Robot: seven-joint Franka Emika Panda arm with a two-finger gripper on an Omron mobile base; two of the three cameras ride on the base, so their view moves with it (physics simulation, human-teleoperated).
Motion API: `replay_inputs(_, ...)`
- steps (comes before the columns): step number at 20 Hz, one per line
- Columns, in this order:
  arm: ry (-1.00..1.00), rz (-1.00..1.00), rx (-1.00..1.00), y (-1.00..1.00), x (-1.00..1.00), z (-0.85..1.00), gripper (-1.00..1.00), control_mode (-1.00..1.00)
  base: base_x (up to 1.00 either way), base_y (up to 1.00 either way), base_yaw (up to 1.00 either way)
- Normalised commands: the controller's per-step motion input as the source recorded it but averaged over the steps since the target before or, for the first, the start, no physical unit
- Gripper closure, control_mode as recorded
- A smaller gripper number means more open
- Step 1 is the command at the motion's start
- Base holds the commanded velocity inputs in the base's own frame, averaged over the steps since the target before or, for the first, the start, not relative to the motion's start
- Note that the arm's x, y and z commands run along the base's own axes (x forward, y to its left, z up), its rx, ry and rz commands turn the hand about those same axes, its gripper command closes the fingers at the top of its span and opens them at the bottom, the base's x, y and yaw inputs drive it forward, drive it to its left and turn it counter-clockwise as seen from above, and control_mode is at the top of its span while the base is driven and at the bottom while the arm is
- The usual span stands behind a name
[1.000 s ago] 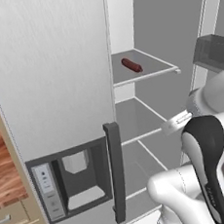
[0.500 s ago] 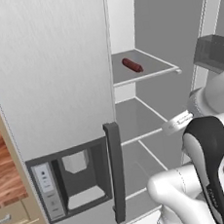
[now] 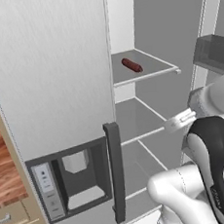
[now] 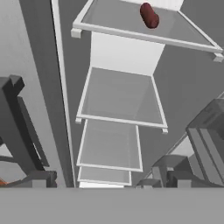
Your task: Retrieve the sausage and cheese from the fridge and place them on the cutting board on the counter.
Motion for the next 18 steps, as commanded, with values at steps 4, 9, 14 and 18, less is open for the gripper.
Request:
replay_inputs(4, -0.36, 0.0, 0.1, -0.03, 0.07, 0.5, -1.0, -1.0, 0.0, 0.0, 0.0)
replay_inputs(9, -0.17, 0.0, 0.09, -0.02, 0.29, 0.45, -1.0, -1.0, 0.0, 0.0, 0.0)
replay_inputs(14, 0.0, 0.0, 0.08, -0.02, 0.39, 0.42, -1.0, -1.0, 0.0, 0.0, 0.0)
replay_inputs(18, 0.11, 0.0, 0.03, 0.0, 0.56, 0.16, -1.0, -1.0, 0.0, 0.0, 0.0)
